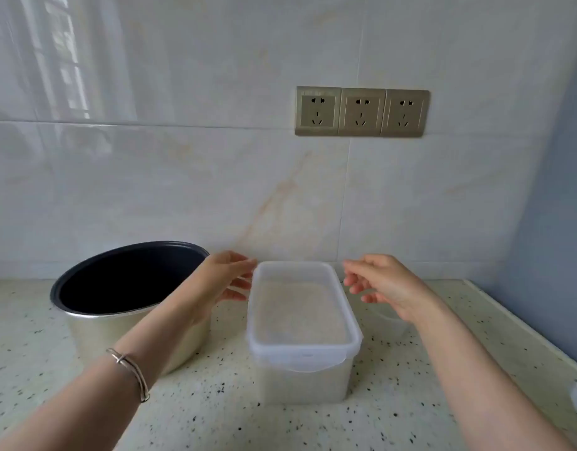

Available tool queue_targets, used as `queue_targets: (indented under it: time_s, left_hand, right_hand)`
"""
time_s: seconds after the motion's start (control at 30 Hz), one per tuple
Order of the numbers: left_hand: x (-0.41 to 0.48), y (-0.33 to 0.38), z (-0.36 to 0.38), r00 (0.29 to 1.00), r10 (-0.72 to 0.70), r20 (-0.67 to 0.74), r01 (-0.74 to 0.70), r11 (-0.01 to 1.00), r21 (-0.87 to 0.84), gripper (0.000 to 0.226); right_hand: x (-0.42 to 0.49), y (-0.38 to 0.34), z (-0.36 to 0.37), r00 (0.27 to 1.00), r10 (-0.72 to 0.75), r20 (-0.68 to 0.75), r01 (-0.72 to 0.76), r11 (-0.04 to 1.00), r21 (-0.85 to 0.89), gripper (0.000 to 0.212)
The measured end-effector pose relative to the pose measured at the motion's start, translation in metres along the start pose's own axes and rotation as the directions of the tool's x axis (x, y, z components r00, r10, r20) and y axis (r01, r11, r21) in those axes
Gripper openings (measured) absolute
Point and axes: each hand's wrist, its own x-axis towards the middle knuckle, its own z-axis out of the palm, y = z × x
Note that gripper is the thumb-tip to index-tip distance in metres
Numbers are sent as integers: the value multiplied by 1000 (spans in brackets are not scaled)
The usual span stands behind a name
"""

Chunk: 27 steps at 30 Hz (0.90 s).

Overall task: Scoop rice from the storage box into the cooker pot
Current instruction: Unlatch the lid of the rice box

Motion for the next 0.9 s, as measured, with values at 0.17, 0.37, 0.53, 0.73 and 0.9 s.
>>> queue_targets:
  time_s: [0.17,0.37,0.53,0.73,0.9]
  left_hand:
    - [5,-19,4,997,-71,-10,71,997,40,31]
    - [9,-35,5,986,-166,-16,166,986,25,45]
    - [8,-41,11,971,-236,36,237,971,-41,42]
    - [7,-42,10,944,-320,80,329,920,-213,37]
    - [11,-44,10,935,-343,87,353,894,-276,36]
  right_hand:
    - [4,17,4,998,65,10,-65,998,-24,21]
    - [8,32,9,991,136,9,-134,987,-85,21]
    - [6,34,18,985,171,30,-169,985,-42,27]
    - [4,35,19,980,179,92,-186,979,78,23]
    - [7,38,20,979,187,82,-198,968,156,20]
